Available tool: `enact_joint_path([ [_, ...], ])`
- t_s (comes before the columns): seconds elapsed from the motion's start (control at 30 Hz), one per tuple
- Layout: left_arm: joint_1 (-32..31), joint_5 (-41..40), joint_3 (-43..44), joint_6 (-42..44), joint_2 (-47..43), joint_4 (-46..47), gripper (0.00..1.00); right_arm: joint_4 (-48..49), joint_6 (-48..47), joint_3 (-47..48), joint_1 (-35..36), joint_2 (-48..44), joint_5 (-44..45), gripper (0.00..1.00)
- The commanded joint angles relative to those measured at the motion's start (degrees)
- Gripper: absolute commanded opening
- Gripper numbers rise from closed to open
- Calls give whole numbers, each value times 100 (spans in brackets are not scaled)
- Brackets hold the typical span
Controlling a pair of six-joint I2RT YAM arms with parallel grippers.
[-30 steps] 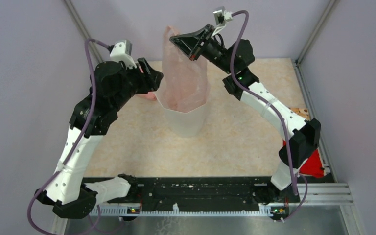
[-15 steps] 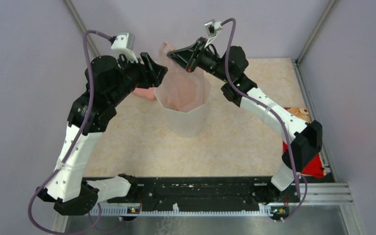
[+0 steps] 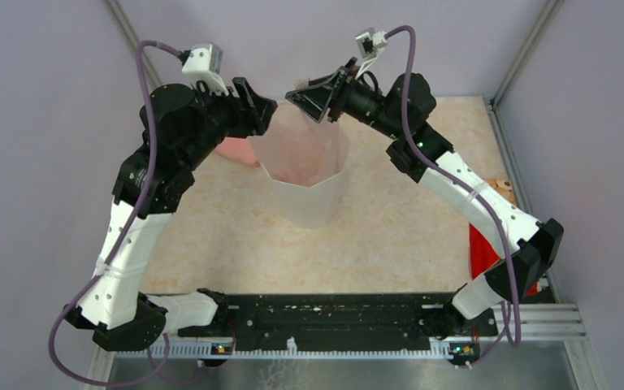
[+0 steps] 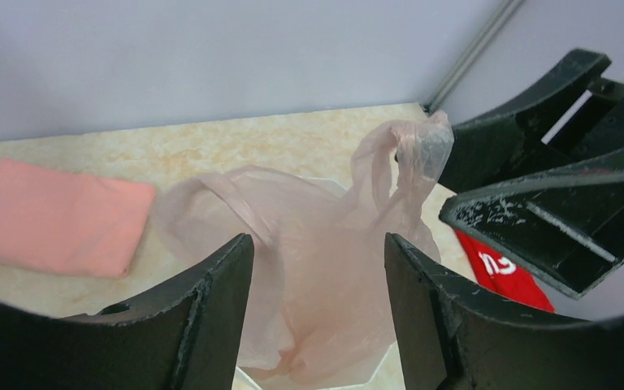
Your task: Put the trash bags into the trash bin
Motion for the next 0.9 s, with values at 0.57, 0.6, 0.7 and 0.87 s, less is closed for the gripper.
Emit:
enact_joint_path([
  [0.57, 3, -769, 464, -179, 424, -1030, 65, -3099, -1234, 931, 382, -323, 1611, 49],
  [0.6, 3, -759, 435, -191, 414, -1063, 65, -3287, -1343, 1141, 427, -180, 1638, 50],
  [0.7, 7, -873, 427, -204, 365, -1236, 65, -3637, -1409, 1511, 449, 152, 1615, 52],
  [0.87, 4, -974, 348, -184, 249, -1501, 63, -3898, -1539, 1918, 507, 525, 1634, 57],
])
